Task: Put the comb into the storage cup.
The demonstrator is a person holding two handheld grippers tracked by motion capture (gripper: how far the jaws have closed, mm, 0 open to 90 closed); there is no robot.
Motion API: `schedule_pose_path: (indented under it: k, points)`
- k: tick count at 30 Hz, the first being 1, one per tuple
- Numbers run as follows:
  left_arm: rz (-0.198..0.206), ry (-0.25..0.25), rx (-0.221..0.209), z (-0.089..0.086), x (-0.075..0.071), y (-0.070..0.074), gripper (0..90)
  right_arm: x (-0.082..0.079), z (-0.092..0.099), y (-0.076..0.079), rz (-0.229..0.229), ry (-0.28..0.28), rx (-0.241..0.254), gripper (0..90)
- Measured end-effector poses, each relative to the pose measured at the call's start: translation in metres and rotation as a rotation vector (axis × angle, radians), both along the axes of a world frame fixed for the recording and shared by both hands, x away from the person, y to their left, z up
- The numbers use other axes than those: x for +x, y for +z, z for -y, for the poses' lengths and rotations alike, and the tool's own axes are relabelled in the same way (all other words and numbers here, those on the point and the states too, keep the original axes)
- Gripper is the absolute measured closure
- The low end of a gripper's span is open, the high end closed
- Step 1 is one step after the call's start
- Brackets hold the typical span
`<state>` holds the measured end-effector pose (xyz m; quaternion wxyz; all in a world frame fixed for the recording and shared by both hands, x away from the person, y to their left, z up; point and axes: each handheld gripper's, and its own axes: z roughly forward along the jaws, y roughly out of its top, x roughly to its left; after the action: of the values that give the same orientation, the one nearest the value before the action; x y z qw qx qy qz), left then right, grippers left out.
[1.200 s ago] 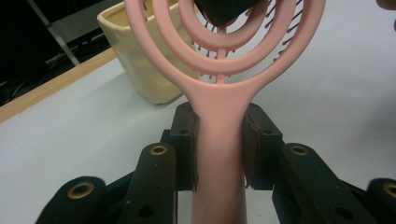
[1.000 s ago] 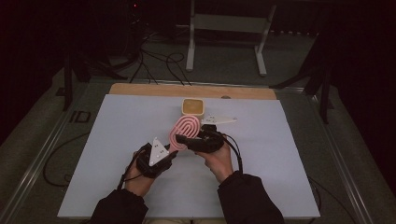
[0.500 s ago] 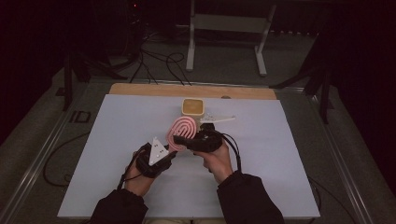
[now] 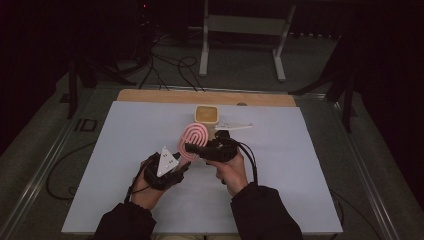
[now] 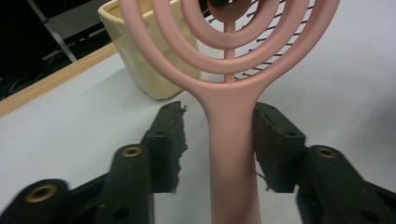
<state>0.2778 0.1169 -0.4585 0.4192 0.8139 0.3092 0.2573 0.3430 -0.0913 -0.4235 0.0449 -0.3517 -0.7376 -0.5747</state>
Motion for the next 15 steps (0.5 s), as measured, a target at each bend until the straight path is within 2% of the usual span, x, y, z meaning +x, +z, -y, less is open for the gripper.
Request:
schedule_pose_path:
  k: [4, 6, 9, 15]
  points:
    - [-0.010, 0.022, -0.024, -0.002, 0.001, -0.001, 44.4, 0.001, 0.001, 0.000, 0.000, -0.009, 0.010, 63.8]
    - [0.007, 0.044, -0.020, -0.003, 0.000, -0.001, 38.3, 0.001, 0.001, 0.000, -0.001, -0.011, 0.011, 63.8]
    - [0.015, 0.067, -0.045, -0.006, -0.001, 0.001, 27.9, 0.002, 0.001, 0.000, 0.003, -0.012, 0.013, 63.8]
    - [-0.015, 0.061, -0.102, -0.016, 0.000, 0.007, 11.6, 0.004, 0.002, 0.000, -0.004, -0.023, 0.027, 63.8]
